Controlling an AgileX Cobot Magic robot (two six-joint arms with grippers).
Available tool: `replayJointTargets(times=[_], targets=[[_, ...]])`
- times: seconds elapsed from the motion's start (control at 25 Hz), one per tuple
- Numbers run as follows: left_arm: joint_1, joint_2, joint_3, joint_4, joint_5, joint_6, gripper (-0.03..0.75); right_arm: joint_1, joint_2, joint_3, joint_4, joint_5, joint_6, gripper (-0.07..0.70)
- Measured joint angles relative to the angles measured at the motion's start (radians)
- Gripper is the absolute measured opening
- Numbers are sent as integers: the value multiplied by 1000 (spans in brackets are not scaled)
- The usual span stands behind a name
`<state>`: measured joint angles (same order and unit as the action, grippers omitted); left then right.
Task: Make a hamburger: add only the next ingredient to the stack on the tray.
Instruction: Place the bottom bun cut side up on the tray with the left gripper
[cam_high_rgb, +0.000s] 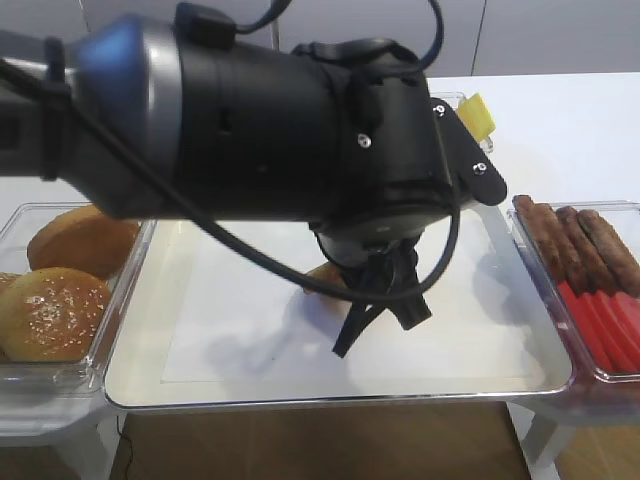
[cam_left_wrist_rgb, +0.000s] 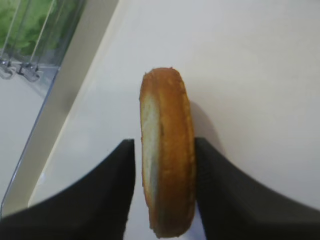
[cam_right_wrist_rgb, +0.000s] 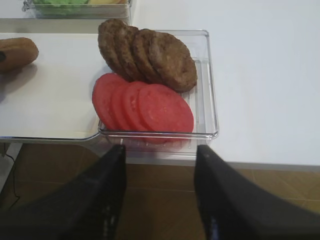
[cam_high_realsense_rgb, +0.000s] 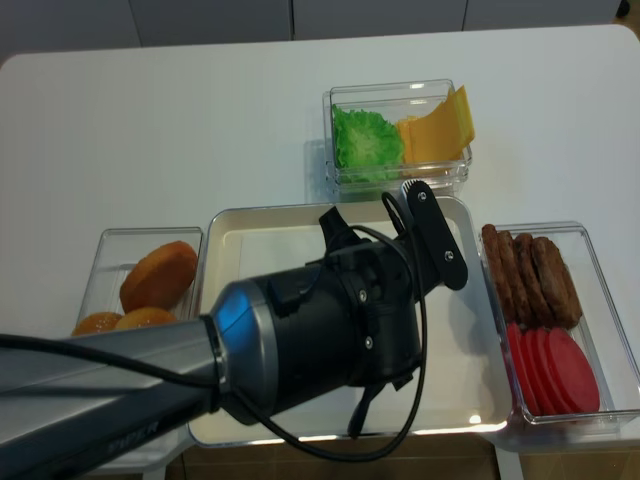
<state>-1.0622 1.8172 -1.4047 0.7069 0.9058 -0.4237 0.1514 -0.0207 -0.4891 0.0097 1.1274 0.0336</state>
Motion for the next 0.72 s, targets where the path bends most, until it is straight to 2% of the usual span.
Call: replayJointTargets(times=[0.48,0.72], targets=[[0,0,0,-66,-2,2,459,0,0,0,0,0,0,355],[0,-17,-6,-94,-1,34,483,0,0,0,0,0,0,355]])
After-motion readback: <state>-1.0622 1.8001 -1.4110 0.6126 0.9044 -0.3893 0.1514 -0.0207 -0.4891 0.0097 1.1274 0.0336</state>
